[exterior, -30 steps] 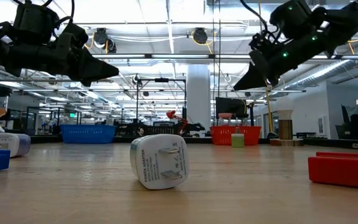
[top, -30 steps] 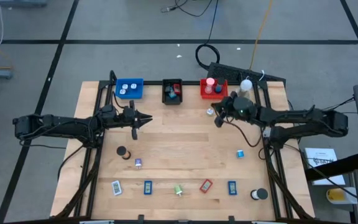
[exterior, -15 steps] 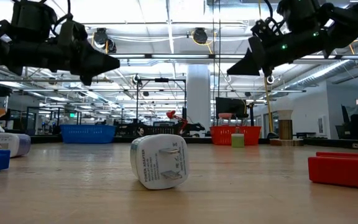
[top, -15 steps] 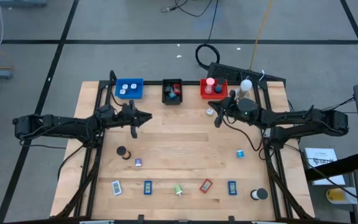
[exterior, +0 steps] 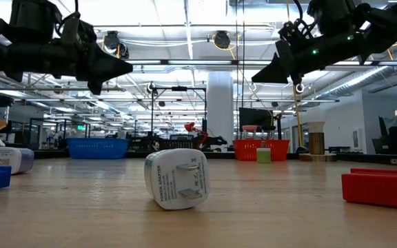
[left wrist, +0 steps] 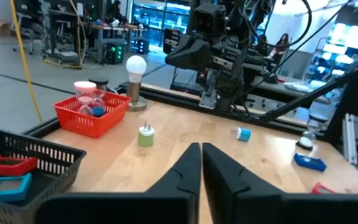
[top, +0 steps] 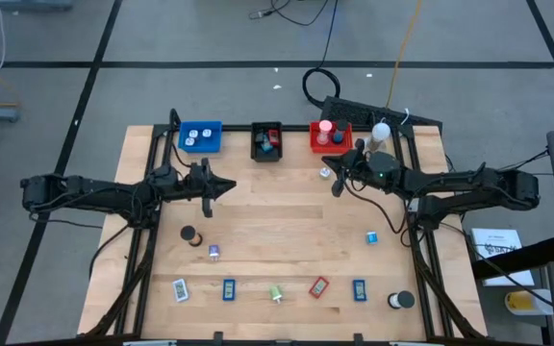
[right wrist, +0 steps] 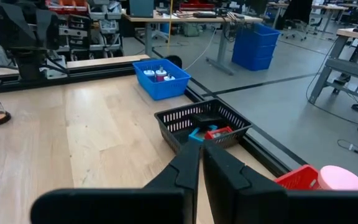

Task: Pick & Place Office items
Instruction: Put the left blue digital clock into the black bin

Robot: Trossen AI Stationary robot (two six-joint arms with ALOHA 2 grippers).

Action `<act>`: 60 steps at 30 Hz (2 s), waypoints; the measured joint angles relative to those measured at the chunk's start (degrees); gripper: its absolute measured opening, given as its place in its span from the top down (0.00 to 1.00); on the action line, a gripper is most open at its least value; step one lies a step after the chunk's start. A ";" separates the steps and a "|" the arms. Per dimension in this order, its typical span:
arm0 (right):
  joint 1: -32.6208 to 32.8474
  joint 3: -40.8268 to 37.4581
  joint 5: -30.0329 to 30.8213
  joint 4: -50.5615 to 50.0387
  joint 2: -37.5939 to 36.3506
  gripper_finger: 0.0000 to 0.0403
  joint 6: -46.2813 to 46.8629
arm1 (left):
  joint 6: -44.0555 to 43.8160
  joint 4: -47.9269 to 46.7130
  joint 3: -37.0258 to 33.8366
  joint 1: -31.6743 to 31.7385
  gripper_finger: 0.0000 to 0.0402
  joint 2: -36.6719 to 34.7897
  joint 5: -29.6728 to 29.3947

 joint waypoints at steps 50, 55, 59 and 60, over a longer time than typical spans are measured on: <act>-0.02 0.00 -0.04 -0.70 0.02 0.97 0.02 | -13.50 -58.04 33.16 -43.02 0.84 22.56 -27.31; -0.02 0.00 -0.04 -0.70 0.02 0.96 0.02 | -14.24 -57.90 33.16 -48.79 0.78 22.56 -27.30; -0.02 0.00 -0.04 -0.72 0.02 0.96 0.02 | -17.89 -57.90 33.16 -51.29 0.74 22.56 -27.64; -0.02 0.00 -0.04 -0.72 0.02 0.96 0.02 | -18.02 -57.88 33.16 -51.95 0.73 22.56 -27.75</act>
